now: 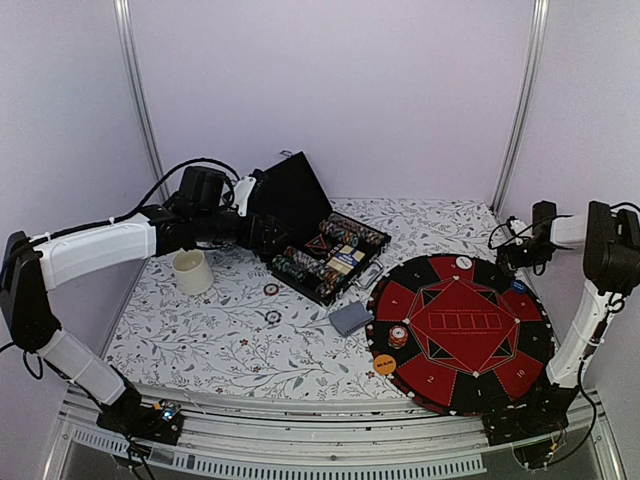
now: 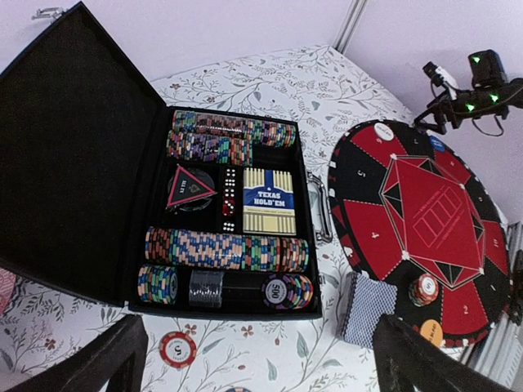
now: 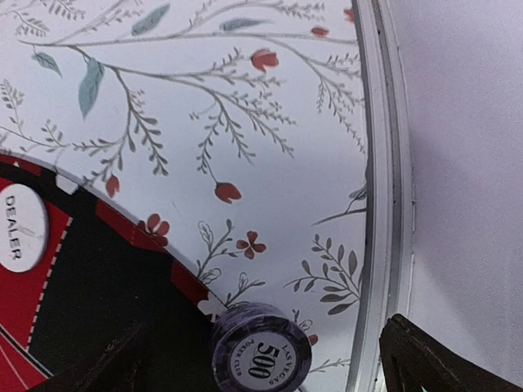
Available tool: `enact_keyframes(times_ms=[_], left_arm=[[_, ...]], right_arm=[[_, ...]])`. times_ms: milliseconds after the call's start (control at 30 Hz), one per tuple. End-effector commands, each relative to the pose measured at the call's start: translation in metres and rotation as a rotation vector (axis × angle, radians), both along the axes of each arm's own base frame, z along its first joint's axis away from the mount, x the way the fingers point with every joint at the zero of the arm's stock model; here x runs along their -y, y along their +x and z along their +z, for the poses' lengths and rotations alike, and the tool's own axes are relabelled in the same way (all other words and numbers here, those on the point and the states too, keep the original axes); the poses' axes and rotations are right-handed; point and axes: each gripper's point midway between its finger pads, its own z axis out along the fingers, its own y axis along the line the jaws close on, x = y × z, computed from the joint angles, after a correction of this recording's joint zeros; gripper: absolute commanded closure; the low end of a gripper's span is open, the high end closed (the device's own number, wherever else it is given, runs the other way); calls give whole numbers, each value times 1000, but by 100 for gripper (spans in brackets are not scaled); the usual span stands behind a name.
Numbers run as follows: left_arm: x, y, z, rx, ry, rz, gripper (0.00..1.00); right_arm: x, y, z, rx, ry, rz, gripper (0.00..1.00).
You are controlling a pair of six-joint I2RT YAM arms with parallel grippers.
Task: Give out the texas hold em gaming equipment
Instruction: Place the poker chips pile in the small blind area, then pick up the pile of poker chips from the chip case.
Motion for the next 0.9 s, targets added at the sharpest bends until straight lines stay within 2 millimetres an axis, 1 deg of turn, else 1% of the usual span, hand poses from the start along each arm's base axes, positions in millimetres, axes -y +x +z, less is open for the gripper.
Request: enact_keyframes(times_ms=[0,67,100,133,167,233,300,367,467,533,600,700,733,800,867], left_arm=[[-10,5,-10,-7,40,32,2],[-9,6,-11,-1,42,30,2],[-8,7,-12,5,45,27,2],[-8,7,-12,14,43,26,2],[-8,8,-13,23,42,25,2],[-8,11,-15,41,46,33,2],[-10,16,-19,56,57,49,2],[-9,22,-22,74,62,65,2],[-4,29,-28,86,65,77,2],[0,34,-31,107,76,82,2],[3,37,-35,127,86,86,2],[7,42,-40,157,78,87,2],[8,43,-42,169,71,85,2],[10,45,-46,192,59,80,2],[12,49,-50,201,60,75,2]], right_arm=[[-13,19,78,161,-78,23,1],[-24,23,104,227,-83,38,1],[-30,26,121,276,-81,45,1],[-35,28,139,331,-70,49,1],[-40,30,161,399,-58,56,1],[-50,28,199,534,-18,60,1],[-53,19,230,665,28,29,1],[-59,7,262,802,55,35,1],[-83,-11,294,980,95,163,1],[-97,-19,305,1060,131,243,1],[-107,-22,310,1093,179,288,1],[-119,-22,308,1090,253,348,1],[-120,-21,307,1082,261,355,1],[-116,-19,305,1072,267,328,1],[-118,-23,304,1065,294,323,1]])
